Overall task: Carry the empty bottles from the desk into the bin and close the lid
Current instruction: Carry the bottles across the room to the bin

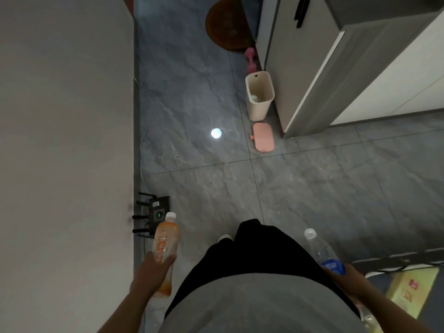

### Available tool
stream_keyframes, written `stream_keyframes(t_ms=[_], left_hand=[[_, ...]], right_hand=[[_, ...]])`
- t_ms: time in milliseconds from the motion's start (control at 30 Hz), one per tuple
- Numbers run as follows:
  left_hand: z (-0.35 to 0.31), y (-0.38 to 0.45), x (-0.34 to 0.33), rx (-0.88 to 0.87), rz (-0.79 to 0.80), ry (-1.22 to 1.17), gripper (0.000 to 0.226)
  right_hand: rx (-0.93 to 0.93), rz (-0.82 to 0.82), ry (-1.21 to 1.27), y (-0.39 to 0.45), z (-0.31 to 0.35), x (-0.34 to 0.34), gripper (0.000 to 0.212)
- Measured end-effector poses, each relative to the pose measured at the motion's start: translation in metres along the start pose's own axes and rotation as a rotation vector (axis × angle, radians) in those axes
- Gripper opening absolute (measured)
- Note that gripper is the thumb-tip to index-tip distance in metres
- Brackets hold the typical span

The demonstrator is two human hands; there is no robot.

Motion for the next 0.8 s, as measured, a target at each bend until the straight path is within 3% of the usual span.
stream_keyframes(t_ms=[233, 600, 800], left_hand=[[-0.073, 0.046, 0.041, -0.036, 0.010, 0.018, 0.061], [-0.129, 0.068, 0.082, 0.082, -0.002, -0.048, 0.054], [-0.173, 0.105, 0.132, 0.149, 0.027, -0.039, 0.068]], right_hand=[[0.014, -0.026, 0.018, 0.032, 0.084, 0.043, 0.053], [0.169, -0.031, -0.032, 0.058, 0.273, 0.128, 0.069], [0.127, 0.008, -0.069, 0.076, 0.331, 0.139, 0.073]])
Point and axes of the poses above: each hand's wrist, its own y-axis towards the middle knuckle, its own x-axis out of the back of the hand, z = x × y, the point moved 2 cm from there along y, towards the middle knuckle, and after that the axes turned 14 degrees about z, right-handed, at the moved point
